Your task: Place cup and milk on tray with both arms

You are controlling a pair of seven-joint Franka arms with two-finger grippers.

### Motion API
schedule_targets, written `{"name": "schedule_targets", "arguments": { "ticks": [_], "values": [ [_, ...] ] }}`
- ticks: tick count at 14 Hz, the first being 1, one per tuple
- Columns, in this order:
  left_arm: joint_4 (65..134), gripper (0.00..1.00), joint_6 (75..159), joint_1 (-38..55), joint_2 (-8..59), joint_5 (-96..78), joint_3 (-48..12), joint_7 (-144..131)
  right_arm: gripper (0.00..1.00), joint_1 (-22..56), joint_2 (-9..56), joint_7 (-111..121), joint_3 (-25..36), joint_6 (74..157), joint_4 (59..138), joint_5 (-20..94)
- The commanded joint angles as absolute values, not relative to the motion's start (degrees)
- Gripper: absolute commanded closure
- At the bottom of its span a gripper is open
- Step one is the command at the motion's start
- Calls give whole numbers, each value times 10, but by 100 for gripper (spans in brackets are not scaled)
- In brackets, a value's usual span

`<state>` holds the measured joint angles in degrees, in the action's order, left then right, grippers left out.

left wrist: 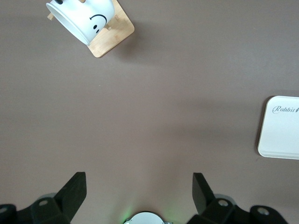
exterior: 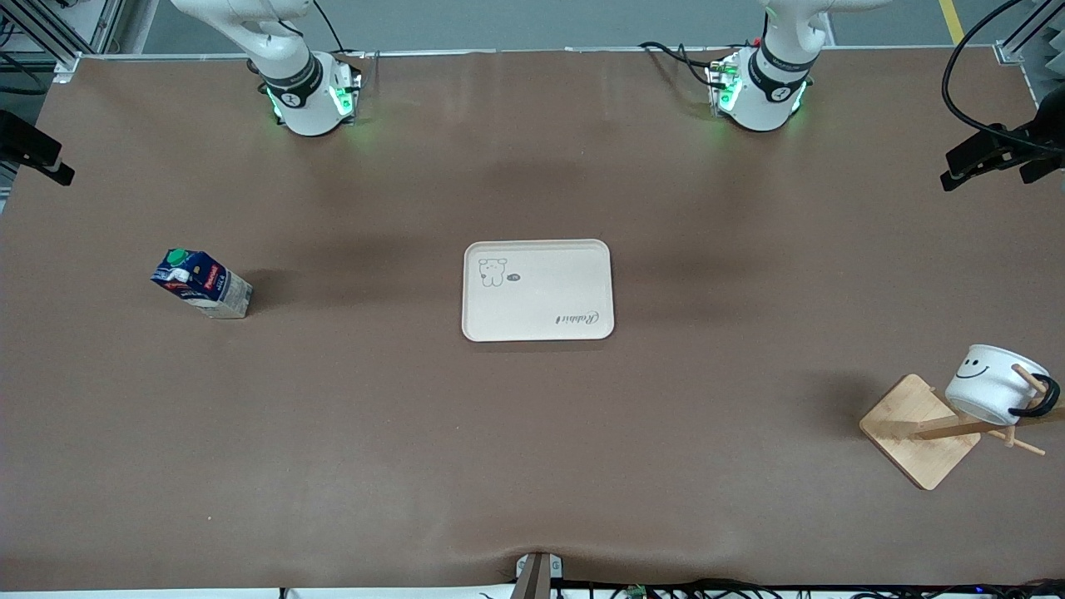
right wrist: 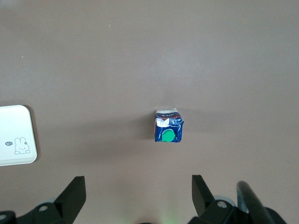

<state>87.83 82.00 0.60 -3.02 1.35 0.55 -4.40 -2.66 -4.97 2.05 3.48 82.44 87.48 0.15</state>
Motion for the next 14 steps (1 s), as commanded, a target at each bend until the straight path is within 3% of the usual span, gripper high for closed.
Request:
{"name": "schedule_targets", "arguments": {
  "ticks": [1, 6, 14],
  "values": [
    [865, 0, 836, -12, -22, 29, 7, -37, 0, -33, -55, 21, 31, 821, 868, 0],
    [915, 0, 943, -63, -31, 19, 5, -35, 0, -33, -55, 21, 31, 821, 868, 0],
    [1063, 0, 1182, -139, -26, -59, 6, 114, 0, -30, -54, 19, 31, 821, 867, 0]
  ]
}}
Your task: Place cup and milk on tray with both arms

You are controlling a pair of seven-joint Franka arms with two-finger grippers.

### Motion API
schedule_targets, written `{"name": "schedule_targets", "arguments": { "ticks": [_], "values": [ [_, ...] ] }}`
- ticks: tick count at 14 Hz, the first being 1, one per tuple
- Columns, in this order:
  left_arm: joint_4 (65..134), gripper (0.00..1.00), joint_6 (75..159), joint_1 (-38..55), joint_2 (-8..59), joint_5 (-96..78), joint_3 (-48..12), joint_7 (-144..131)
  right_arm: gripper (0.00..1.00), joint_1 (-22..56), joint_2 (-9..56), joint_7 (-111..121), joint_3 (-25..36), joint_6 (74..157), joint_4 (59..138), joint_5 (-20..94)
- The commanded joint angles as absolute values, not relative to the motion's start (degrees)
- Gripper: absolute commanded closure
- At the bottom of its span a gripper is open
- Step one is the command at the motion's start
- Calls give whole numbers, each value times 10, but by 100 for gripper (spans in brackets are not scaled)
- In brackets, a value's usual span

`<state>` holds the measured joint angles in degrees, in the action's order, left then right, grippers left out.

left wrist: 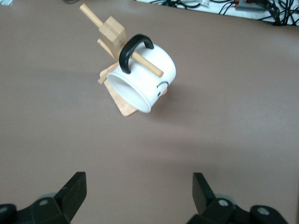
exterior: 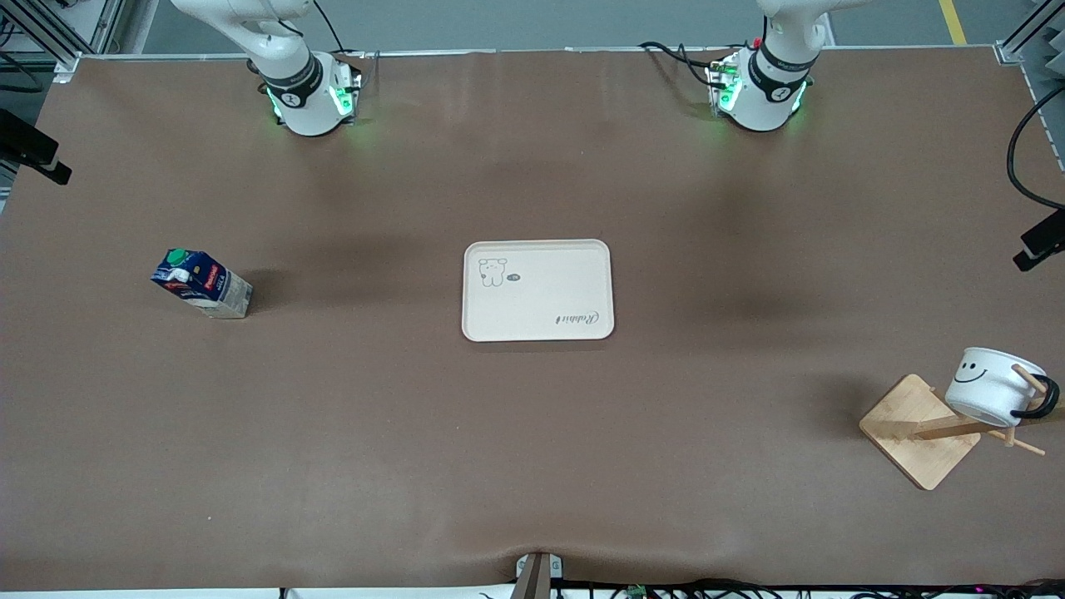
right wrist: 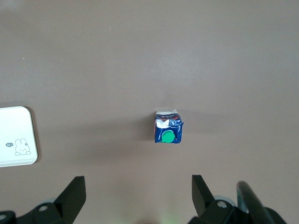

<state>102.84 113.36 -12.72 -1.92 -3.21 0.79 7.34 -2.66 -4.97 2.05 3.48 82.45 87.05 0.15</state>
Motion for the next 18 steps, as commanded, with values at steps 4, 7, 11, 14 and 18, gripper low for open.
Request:
{"name": "schedule_targets", "arguments": {
  "ticks": [4, 7, 11, 14, 18],
  "values": [
    [1080, 0, 1281, -149, 20, -102, 5, 190, 0, -33, -54, 19, 31, 820, 868, 3],
    [1079, 0, 1337, -148, 60, -137, 5, 232, 0, -34, -54, 19, 31, 820, 868, 11],
    [1080, 0, 1375, -146, 91, -181, 4, 285, 0, -33, -54, 19, 31, 820, 868, 12],
    [1083, 0, 1378, -141, 100, -192, 1, 286, 0, -33, -54, 19, 31, 820, 868, 12],
    [1099, 12, 1408, -142, 105, -192, -3, 307, 0, -34, -54, 19, 31, 821, 868, 12]
  ]
}}
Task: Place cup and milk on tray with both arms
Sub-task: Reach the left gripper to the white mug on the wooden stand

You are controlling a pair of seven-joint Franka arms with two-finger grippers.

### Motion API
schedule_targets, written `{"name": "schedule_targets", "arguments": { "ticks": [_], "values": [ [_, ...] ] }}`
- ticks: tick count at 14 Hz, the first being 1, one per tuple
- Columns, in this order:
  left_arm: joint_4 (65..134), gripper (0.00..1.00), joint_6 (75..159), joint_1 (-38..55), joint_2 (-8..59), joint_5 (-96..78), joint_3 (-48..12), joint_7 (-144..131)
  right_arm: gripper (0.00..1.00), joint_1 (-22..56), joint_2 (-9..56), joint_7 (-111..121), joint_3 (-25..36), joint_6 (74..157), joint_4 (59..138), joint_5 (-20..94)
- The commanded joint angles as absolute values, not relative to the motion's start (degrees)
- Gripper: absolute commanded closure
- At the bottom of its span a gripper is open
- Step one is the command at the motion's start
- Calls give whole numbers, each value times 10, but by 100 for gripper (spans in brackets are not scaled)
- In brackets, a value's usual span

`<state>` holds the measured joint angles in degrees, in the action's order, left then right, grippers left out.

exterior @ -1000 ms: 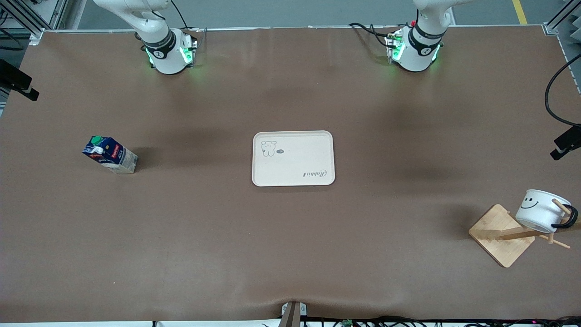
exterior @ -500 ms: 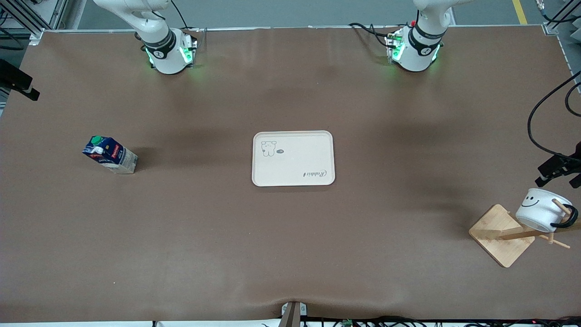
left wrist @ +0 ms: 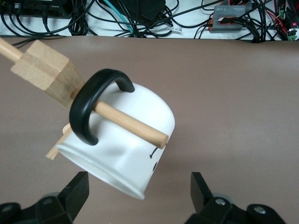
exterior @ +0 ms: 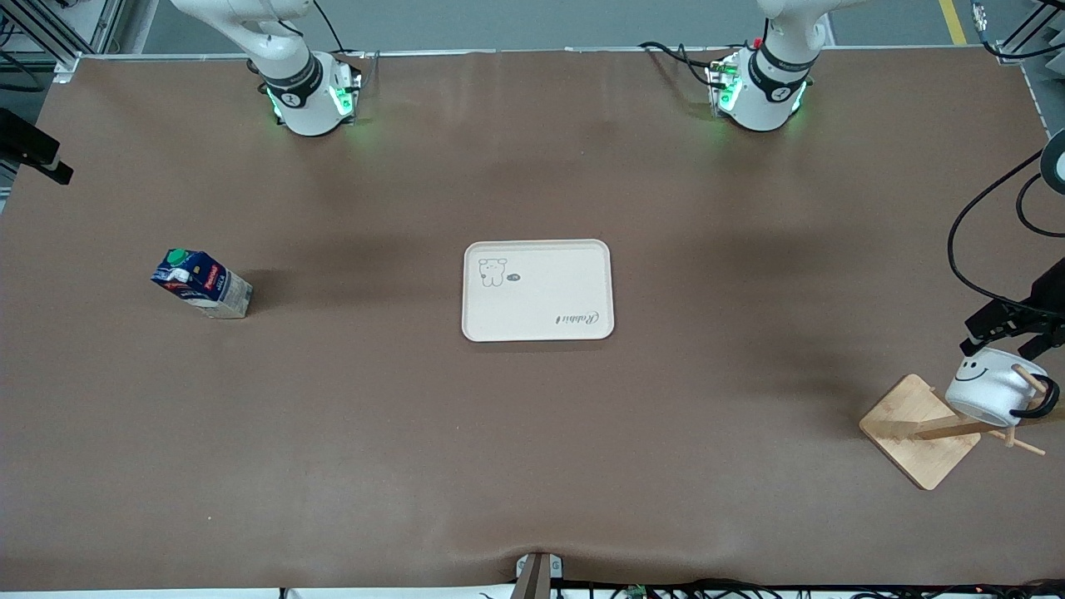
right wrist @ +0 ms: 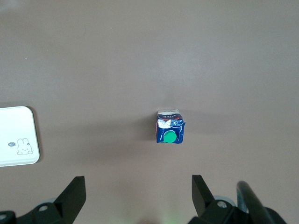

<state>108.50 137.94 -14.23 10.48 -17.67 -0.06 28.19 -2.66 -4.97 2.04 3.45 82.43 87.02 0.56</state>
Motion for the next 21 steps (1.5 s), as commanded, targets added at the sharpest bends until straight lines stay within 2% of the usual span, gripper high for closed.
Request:
{"name": "schedule_targets", "arguments": {
  "ticks": [1, 7, 10, 14, 21],
  "values": [
    [1104, 15, 1418, -142, 106, -192, -3, 315, 0, -33, -54, 19, 31, 821, 868, 12],
    [1108, 56, 1422, -142, 110, -192, -4, 316, 0, -34, -47, 20, 31, 820, 867, 11],
    [1109, 70, 1421, -142, 107, -192, -10, 318, 0, -34, -47, 20, 31, 821, 867, 11],
    [1111, 98, 1420, -142, 106, -192, -21, 318, 0, -34, -47, 21, 31, 821, 867, 12],
    [1109, 100, 1410, -142, 90, -192, -39, 320, 0, -34, -47, 20, 31, 820, 867, 12]
  ]
}}
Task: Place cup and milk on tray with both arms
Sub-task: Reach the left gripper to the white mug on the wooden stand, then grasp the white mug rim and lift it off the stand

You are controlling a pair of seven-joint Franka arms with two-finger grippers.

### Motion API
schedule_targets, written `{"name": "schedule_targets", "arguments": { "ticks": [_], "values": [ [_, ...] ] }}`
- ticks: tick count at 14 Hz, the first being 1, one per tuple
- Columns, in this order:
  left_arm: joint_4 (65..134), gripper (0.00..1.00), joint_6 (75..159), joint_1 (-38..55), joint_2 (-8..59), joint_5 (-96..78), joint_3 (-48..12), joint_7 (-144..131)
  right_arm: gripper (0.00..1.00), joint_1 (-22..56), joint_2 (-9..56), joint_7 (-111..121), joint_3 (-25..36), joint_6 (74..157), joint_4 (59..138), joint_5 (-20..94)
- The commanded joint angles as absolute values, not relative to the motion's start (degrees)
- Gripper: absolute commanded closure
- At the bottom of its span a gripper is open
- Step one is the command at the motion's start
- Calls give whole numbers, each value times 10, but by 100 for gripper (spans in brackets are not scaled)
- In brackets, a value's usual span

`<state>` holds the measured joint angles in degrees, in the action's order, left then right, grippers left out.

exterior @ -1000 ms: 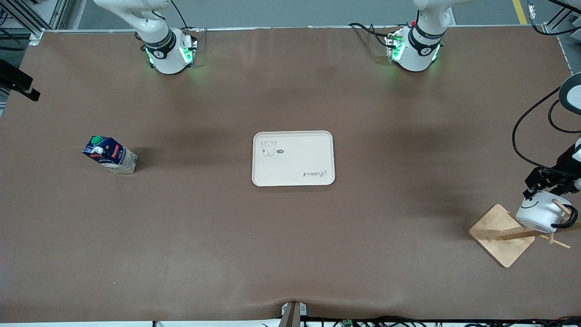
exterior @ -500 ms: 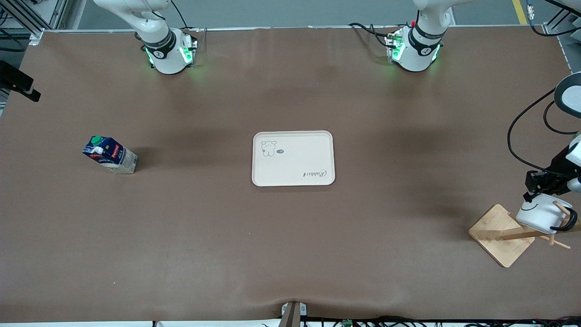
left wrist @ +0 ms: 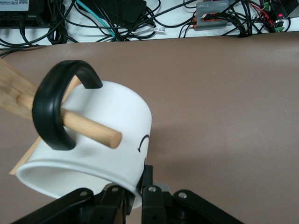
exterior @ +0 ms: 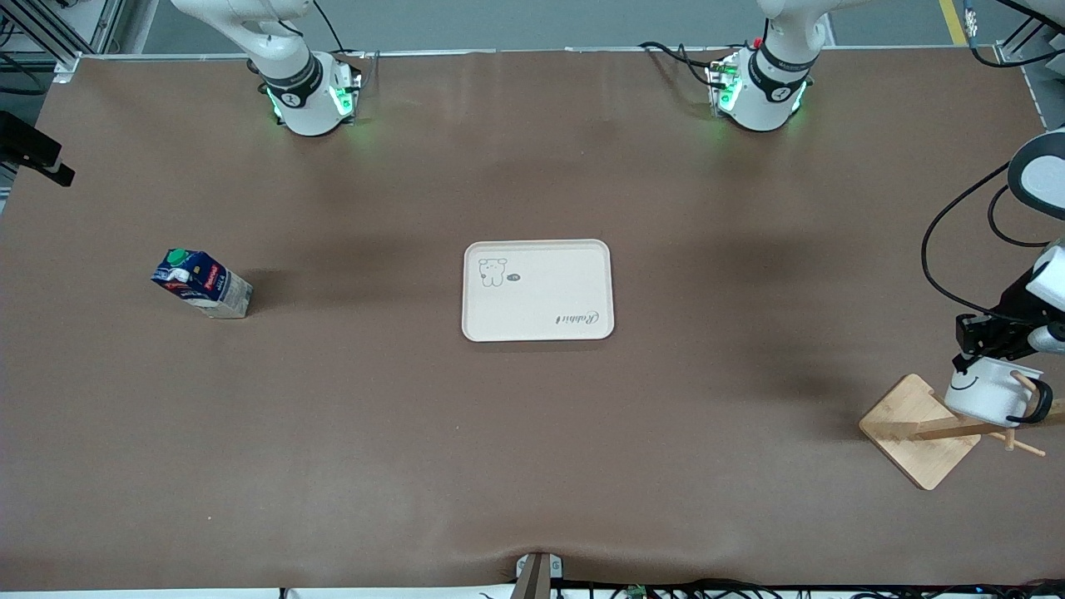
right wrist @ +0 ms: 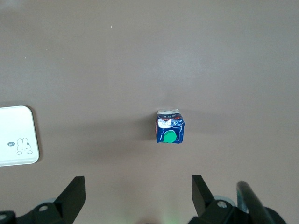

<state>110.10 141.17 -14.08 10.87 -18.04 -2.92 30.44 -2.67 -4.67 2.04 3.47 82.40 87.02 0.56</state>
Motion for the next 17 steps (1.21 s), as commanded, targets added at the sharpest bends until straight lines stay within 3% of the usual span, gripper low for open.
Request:
{"name": "schedule_targets", "arguments": {
  "ticks": [1, 11, 17],
  "values": [
    [1104, 100, 1394, -142, 86, -192, -44, 316, 0, -34, -47, 20, 31, 820, 867, 12],
    [1102, 100, 1257, -142, 25, -183, -59, 267, 0, -33, -41, 20, 31, 820, 868, 12],
    [1097, 100, 1238, -141, 26, -131, -117, 132, 0, -35, -28, 21, 31, 810, 868, 11]
  ]
}}
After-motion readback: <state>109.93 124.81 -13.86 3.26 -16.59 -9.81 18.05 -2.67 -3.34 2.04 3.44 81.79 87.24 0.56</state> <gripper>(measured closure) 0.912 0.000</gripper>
